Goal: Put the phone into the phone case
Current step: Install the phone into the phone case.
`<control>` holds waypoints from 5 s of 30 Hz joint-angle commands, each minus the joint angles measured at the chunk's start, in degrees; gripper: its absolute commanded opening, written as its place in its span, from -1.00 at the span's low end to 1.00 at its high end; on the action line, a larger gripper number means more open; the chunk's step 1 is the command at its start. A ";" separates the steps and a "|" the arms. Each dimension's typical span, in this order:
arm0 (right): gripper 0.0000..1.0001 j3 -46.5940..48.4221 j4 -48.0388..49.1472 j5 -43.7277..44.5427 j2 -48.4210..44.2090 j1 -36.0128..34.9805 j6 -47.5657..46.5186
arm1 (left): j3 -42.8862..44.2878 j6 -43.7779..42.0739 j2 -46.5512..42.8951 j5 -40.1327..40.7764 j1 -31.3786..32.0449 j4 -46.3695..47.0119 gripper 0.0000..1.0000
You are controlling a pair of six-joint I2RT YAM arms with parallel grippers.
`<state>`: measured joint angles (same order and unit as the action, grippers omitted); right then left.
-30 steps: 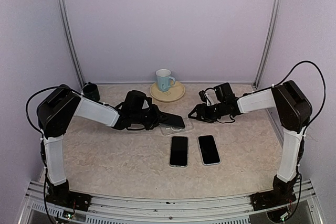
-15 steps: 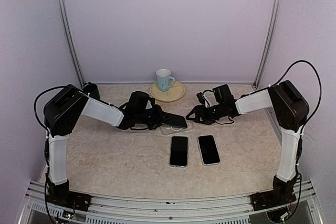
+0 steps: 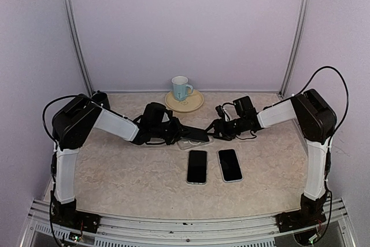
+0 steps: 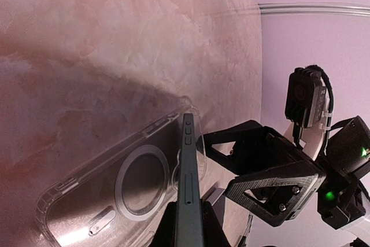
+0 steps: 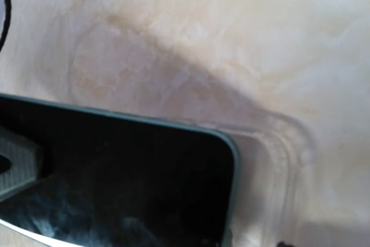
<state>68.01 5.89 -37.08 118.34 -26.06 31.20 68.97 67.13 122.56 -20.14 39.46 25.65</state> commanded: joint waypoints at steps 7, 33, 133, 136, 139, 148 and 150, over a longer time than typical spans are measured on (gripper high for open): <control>0.30 -0.95 2.92 -1.71 1.02 0.18 0.91 | 2.71 3.73 1.54 -0.64 0.26 -1.12 -1.00; 0.24 1.53 1.66 -2.91 4.38 -2.39 -1.12 | 6.55 -1.97 8.56 -7.09 0.53 -0.60 -1.00; 0.23 2.51 2.14 -12.83 2.15 -0.16 0.72 | -5.18 9.39 8.11 -17.29 -3.63 37.07 -1.00; 0.19 3.09 2.89 -14.78 2.64 -0.68 1.30 | -4.29 8.71 8.51 -17.63 -3.39 36.14 -1.00; 0.12 3.58 3.88 -16.44 3.40 -1.38 2.20 | -3.68 9.29 9.21 -17.95 -3.10 36.86 -1.00; -0.03 2.62 12.23 -22.45 4.71 -1.94 7.53 | -2.25 9.63 10.45 -19.07 -2.64 36.73 -1.00; -0.04 2.42 14.46 -23.79 4.87 -2.10 8.90 | -2.01 9.71 10.49 -19.37 -2.55 36.79 -1.00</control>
<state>70.67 11.97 -53.65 122.61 -26.59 37.28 64.34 77.30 131.70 -37.47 35.75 59.86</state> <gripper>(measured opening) 0.486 0.065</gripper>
